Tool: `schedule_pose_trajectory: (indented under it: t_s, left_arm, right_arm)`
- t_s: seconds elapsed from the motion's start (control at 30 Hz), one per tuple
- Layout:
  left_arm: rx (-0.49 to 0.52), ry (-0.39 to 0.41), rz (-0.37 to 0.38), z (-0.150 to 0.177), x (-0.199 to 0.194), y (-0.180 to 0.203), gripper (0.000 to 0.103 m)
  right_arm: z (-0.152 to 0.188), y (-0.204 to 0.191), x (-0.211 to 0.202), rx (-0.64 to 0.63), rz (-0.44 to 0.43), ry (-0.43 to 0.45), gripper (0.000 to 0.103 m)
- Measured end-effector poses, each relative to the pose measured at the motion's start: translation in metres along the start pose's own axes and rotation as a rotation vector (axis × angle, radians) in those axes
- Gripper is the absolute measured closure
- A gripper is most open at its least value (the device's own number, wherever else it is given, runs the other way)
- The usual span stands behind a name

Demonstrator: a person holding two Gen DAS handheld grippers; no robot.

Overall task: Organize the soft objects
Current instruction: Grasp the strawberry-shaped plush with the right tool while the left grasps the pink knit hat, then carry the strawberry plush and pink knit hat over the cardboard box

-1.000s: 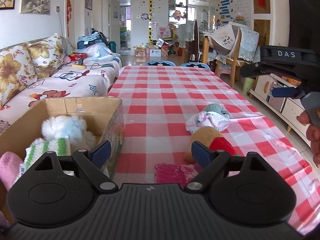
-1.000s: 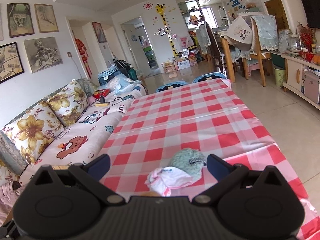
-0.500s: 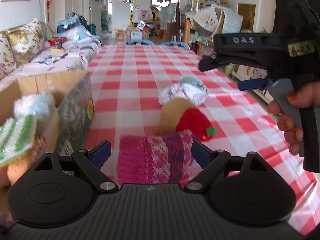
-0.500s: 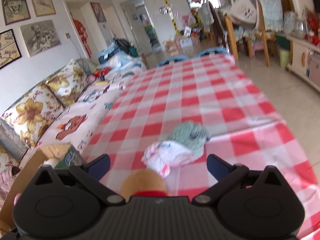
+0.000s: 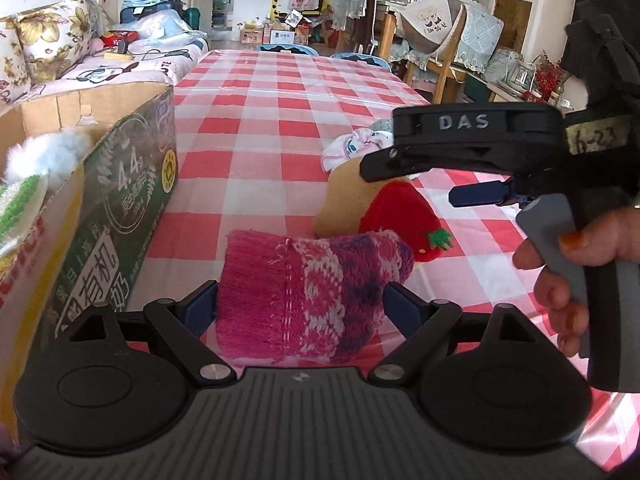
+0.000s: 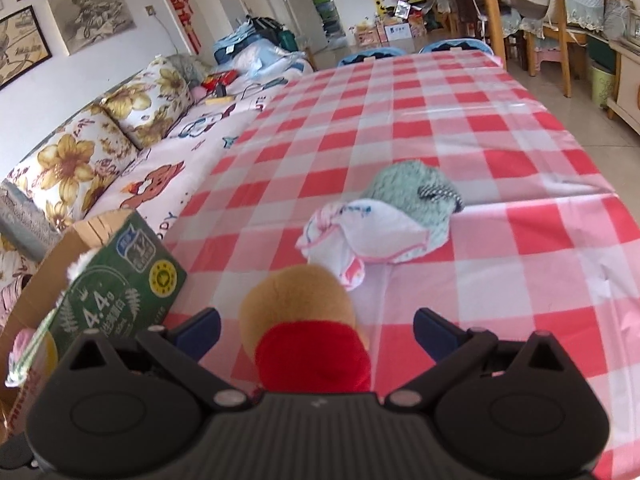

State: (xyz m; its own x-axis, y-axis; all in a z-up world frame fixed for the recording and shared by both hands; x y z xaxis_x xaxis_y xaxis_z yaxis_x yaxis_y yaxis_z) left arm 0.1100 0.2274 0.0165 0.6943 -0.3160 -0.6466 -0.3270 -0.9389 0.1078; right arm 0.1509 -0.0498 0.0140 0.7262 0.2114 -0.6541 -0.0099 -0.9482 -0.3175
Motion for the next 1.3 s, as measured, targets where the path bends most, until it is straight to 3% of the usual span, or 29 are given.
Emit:
schedule_pose_trajectory:
  t_s: [0.5,0.77,0.97,1.3]
  left_arm:
    - [0.012,0.018,0.006,0.001,0.020,0.002,0.000]
    - [0.051,0.025,-0.001,0.003,0.019,0.007,0.000]
    - [0.089,0.047,-0.016,0.005,0.020,0.010,0.000]
    - [0.055,0.049,-0.001,0.003,0.017,0.006,0.013]
  right_arm:
    - [0.012,-0.005,0.026,-0.050,-0.025,-0.030,0.003]
    - [0.014,-0.012,0.032,-0.099,0.001,-0.029,0.027]
    - [0.013,-0.008,0.029,-0.090,-0.011,-0.026,0.032]
    - [0.012,-0.003,0.019,-0.067,-0.005,-0.024,0.041]
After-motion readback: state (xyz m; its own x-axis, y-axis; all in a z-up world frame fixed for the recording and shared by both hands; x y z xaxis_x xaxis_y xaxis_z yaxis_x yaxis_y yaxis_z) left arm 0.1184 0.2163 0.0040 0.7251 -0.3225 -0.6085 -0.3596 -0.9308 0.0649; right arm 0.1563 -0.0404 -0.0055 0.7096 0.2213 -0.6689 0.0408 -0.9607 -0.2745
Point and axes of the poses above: each gripper's, at about its wrist camera, not at the fingertips, and x roughly the way its jaws point, y to its right, z to its underside, the point moved 1 cm from there along x, roughly the way its jaws point, and after that the axes turned 1 degree about -x, right-handed, at the moved point
